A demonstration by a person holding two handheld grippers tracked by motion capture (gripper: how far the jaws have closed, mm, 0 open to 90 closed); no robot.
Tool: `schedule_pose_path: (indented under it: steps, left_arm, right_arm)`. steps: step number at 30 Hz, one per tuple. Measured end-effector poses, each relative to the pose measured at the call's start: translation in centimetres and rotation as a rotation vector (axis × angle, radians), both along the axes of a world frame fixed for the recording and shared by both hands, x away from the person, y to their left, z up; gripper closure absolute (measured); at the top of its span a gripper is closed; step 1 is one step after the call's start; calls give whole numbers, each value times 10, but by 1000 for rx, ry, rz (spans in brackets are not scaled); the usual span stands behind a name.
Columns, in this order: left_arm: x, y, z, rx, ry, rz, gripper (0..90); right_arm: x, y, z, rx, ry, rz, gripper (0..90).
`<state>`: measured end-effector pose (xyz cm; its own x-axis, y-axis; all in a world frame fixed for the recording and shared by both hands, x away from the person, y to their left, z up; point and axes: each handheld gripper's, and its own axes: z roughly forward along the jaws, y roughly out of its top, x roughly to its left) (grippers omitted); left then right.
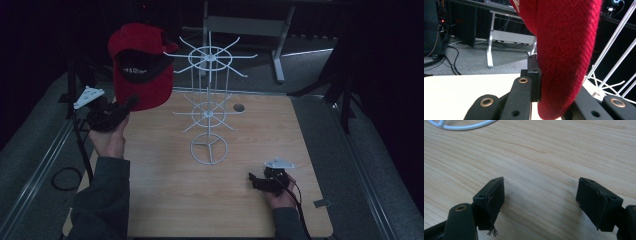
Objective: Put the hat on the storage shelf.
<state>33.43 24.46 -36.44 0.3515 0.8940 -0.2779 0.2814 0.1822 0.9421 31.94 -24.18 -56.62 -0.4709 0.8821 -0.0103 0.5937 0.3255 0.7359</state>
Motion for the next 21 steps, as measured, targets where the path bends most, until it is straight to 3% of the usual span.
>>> schedule_pose_path:
  steps: [10,21]
  left_arm:
    - [2,-4,9,-4,-28,-7,854]
    - [6,-6,11,-43,-36,-14,854]
  right_arm:
    - [0,0,0,0,0,0,227]
    - [0,0,0,1,1,0,227]
